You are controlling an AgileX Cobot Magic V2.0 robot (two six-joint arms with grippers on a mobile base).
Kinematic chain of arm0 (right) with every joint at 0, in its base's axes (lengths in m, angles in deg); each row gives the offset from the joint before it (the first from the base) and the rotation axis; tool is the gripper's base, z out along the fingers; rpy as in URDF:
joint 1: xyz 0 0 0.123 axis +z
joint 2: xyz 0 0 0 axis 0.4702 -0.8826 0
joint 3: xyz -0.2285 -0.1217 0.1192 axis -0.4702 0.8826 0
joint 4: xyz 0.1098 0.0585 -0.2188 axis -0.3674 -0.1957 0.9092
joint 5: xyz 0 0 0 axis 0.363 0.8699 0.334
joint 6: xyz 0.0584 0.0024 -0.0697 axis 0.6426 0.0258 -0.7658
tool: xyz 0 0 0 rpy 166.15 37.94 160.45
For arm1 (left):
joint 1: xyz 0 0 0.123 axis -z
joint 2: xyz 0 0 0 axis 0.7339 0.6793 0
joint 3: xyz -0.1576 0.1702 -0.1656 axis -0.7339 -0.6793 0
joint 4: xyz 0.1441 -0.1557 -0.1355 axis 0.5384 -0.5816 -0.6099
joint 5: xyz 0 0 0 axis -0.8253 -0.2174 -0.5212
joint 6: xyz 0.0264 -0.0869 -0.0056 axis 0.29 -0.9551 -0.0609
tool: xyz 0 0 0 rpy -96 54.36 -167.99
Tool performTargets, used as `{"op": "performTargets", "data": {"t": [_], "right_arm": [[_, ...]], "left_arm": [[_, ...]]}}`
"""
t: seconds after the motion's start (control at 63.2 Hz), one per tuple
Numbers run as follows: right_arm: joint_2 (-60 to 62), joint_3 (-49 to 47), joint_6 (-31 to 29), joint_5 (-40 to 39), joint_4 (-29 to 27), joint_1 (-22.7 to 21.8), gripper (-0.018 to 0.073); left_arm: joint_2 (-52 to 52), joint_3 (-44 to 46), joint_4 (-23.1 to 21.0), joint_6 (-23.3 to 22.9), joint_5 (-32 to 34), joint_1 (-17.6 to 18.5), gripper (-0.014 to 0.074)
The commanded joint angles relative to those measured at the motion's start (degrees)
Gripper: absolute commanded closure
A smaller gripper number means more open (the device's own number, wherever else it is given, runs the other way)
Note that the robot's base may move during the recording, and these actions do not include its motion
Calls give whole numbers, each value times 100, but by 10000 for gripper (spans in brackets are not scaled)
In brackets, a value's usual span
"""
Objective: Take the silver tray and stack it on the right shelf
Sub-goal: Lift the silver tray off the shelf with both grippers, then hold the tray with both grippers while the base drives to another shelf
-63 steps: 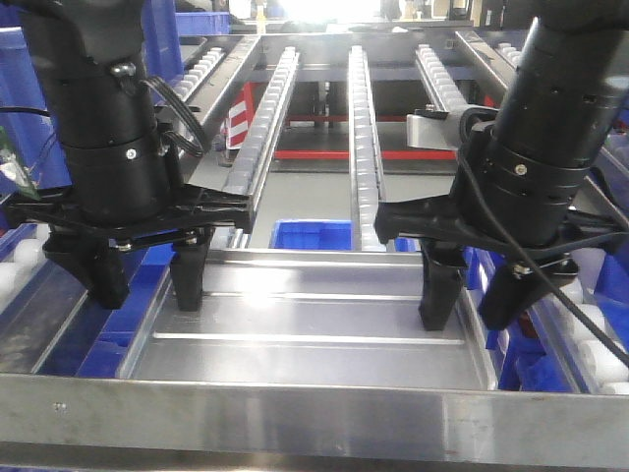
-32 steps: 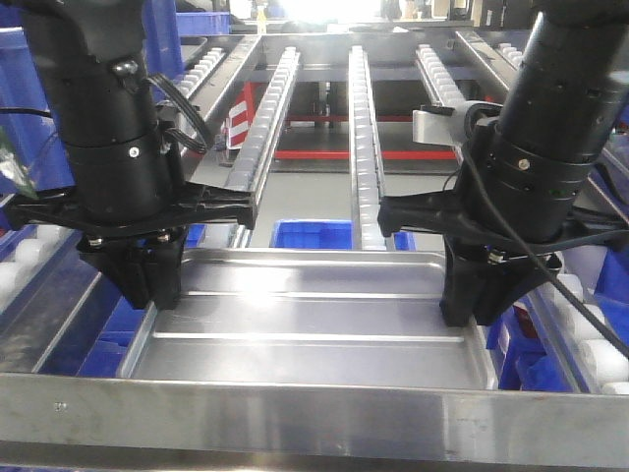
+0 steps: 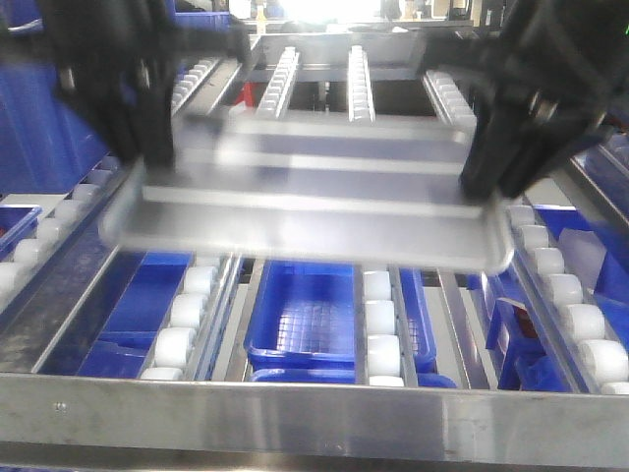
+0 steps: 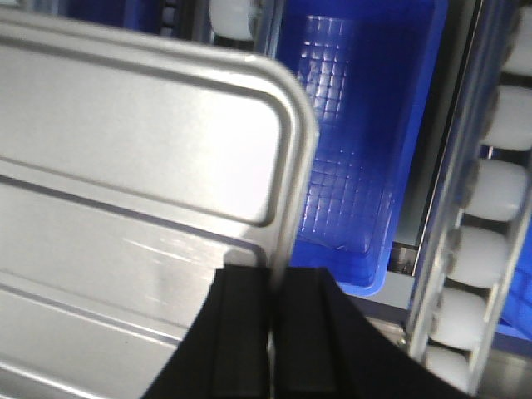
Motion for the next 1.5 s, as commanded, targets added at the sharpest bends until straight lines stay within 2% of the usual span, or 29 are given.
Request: {"op": "performTargets", "data": {"t": [0.0, 0.158, 0.317, 1.488], "right_arm": [[433, -327, -144, 263, 87, 0, 503], [706, -540, -144, 696, 214, 0, 503], [906, -563, -144, 772, 219, 0, 503], [940, -558, -144, 779, 219, 0, 503]], "left_arm": [[-449, 498, 95, -43, -18, 195, 689], [-497, 836, 95, -43, -509, 463, 689], [-497, 839, 72, -43, -561, 574, 689], [-497, 839, 9, -43, -561, 574, 689]]}}
